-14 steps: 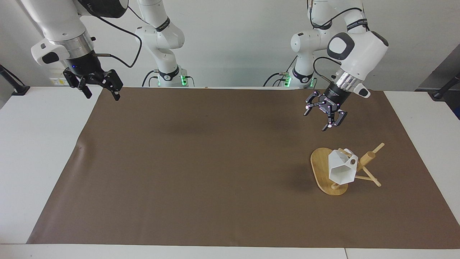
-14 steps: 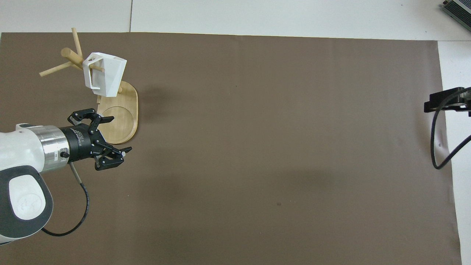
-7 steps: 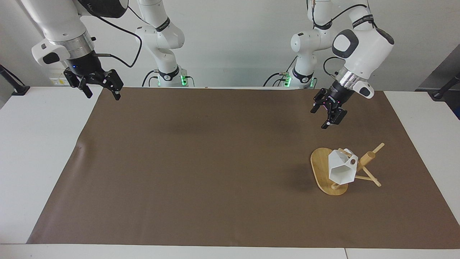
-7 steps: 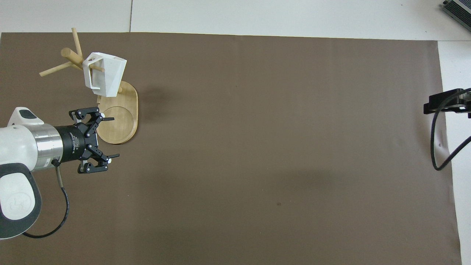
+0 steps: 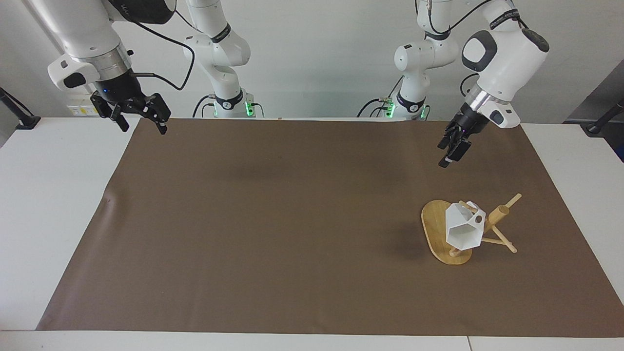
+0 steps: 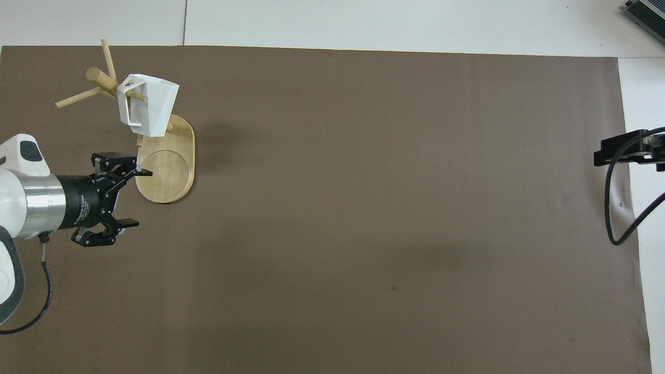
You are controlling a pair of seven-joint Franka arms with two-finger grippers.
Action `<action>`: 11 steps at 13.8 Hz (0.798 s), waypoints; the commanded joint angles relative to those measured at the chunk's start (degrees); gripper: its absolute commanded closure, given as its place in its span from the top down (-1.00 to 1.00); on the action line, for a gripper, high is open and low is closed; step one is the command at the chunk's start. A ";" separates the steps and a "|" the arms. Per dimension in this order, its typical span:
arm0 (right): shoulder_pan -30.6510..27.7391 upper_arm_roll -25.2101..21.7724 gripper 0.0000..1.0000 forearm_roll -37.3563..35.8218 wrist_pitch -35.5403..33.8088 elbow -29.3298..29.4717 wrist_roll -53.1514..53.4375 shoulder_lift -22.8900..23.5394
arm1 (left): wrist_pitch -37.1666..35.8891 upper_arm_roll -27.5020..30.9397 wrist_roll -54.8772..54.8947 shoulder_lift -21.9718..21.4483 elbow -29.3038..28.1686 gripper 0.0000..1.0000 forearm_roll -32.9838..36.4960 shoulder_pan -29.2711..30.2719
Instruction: Hang cup on rack
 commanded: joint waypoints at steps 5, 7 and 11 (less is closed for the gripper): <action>-0.22 0.51 1.00 0.92 -1.67 0.13 0.74 -0.56 | -9.90 2.95 12.36 0.27 7.53 1.00 6.16 0.76; -0.13 0.60 1.00 1.10 -1.76 -0.04 0.65 -0.56 | -11.66 2.95 20.30 0.27 9.39 1.00 9.16 0.67; -0.13 0.69 1.00 1.19 -2.46 0.04 0.74 -0.65 | -16.31 2.95 33.09 0.53 13.51 1.00 14.69 0.67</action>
